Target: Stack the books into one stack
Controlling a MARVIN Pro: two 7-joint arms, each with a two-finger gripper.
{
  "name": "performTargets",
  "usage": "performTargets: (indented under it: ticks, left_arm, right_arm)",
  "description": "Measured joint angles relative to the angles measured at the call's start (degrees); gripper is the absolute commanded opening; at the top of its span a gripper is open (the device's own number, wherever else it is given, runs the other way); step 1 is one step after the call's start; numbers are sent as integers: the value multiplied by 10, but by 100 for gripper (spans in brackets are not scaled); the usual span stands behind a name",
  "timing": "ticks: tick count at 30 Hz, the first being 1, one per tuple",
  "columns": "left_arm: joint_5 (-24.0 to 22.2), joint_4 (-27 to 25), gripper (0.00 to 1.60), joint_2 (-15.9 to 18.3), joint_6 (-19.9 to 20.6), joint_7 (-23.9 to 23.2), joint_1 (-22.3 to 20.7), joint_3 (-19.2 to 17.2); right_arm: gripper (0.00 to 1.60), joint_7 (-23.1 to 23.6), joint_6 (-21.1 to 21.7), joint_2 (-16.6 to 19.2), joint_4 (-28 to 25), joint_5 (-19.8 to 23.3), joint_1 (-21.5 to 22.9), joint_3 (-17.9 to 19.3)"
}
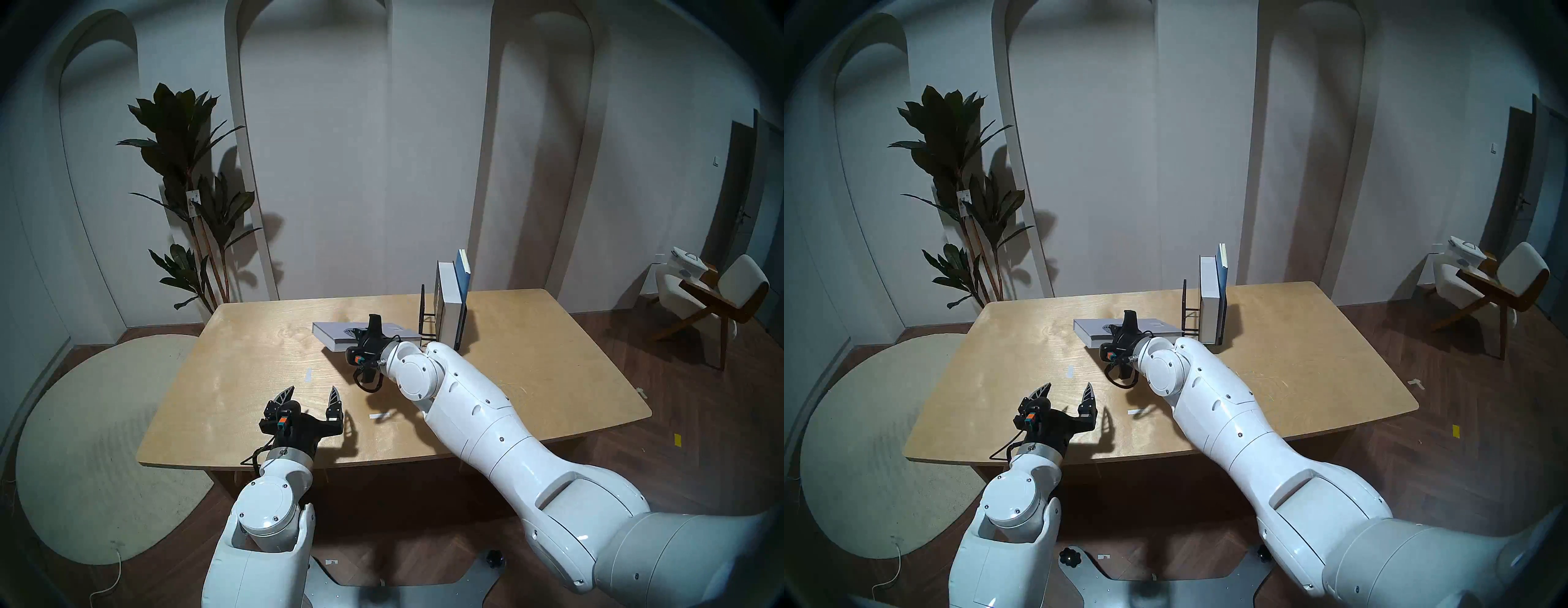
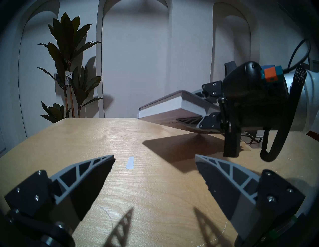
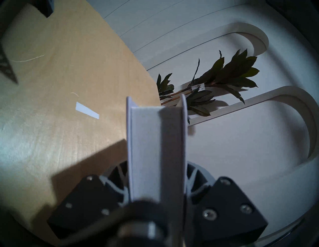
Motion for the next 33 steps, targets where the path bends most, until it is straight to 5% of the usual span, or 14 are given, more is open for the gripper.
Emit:
performTargets:
  ticks: [12, 13, 14, 15, 33]
  left_arm:
    - [0, 0, 160, 0, 0, 0, 0, 0]
    - [0, 0, 160, 0, 0, 0, 0, 0]
    - [0, 0, 160, 0, 0, 0, 0, 0]
    - [0, 0, 160, 0, 0, 0, 0, 0]
    - [0, 2, 160, 0, 0, 0, 0, 0]
  right_arm:
    - [8, -37, 12, -27, 85, -1, 28, 16]
    - [48, -36, 10, -28, 92, 2, 32, 18]
    - [125, -35, 8, -29, 95, 3, 34, 18]
    - [160, -20, 8, -31, 99, 9, 38, 21]
    - [160, 152, 107, -36, -12, 55, -25, 18]
